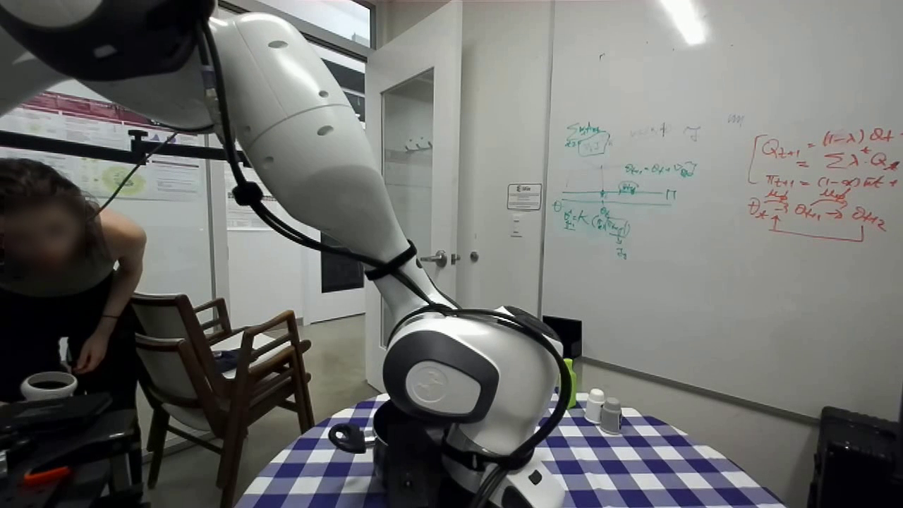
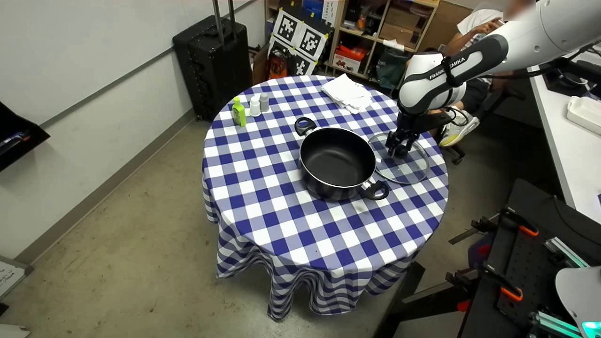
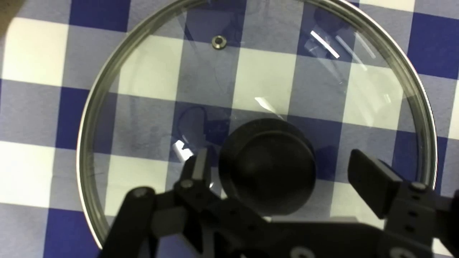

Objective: Put the glass lid on the black pot

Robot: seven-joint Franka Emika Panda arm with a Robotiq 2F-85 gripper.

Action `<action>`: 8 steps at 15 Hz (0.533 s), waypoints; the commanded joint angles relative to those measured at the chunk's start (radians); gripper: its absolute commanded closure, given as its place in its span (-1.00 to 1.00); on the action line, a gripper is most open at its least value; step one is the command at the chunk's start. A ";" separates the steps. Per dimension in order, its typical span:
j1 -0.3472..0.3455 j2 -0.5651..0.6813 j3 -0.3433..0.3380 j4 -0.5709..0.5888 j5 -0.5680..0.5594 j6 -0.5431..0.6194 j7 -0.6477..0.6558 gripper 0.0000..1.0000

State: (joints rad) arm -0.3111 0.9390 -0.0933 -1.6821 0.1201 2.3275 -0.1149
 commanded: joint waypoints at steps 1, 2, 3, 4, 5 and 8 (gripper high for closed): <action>-0.003 0.012 -0.002 0.040 -0.010 -0.044 -0.007 -0.31; -0.004 0.012 -0.003 0.044 -0.011 -0.051 -0.007 -0.17; -0.003 0.011 -0.006 0.047 -0.013 -0.056 -0.006 -0.02; -0.004 0.010 -0.008 0.051 -0.014 -0.064 -0.006 0.15; -0.004 0.007 -0.010 0.056 -0.014 -0.075 -0.006 0.25; -0.005 0.005 -0.010 0.061 -0.013 -0.090 -0.008 0.49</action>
State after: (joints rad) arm -0.3113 0.9323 -0.1044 -1.6442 0.1151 2.2686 -0.1142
